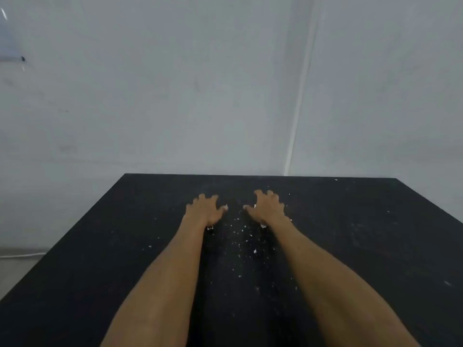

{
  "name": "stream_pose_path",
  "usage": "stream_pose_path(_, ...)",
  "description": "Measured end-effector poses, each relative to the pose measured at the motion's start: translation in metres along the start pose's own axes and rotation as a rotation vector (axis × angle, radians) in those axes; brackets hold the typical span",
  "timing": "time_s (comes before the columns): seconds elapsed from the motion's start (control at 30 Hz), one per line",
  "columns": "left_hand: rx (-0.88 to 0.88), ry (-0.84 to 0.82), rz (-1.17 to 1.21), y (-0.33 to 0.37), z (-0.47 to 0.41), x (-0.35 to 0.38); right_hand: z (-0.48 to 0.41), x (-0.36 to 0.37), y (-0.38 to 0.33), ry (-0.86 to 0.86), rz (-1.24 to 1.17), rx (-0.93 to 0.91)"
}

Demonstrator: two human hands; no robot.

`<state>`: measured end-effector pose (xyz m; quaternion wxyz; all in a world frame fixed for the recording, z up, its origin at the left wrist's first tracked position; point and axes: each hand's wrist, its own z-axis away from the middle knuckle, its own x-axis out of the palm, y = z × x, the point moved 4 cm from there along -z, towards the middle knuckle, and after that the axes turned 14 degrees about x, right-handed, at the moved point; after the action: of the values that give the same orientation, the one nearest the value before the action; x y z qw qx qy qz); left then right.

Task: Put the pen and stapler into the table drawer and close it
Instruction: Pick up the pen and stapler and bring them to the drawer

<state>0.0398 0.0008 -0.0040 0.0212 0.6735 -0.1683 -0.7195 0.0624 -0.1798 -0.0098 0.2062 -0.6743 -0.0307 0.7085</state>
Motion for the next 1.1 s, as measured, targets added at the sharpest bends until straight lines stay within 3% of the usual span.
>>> stream_pose_path(0.13,0.005,-0.047,0.011,-0.004,0.006,0.017,0.003,0.024,0.012,-0.041,0.064,0.076)
stream_pose_path(0.5,-0.034,0.086,0.207,0.008,0.005,0.014,0.018,0.027,0.015,0.107,-0.071,0.078)
stream_pose_path(0.7,-0.052,0.170,0.369,0.018,0.008,0.017,0.031,0.015,0.015,0.235,-0.472,0.058)
stream_pose_path(0.83,-0.011,0.306,0.316,0.024,0.012,0.015,0.041,0.015,0.020,0.258,-0.719,0.093)
stream_pose_path(1.1,0.103,0.397,0.369,0.036,0.009,0.018,0.048,0.012,0.024,0.358,-0.490,0.113)
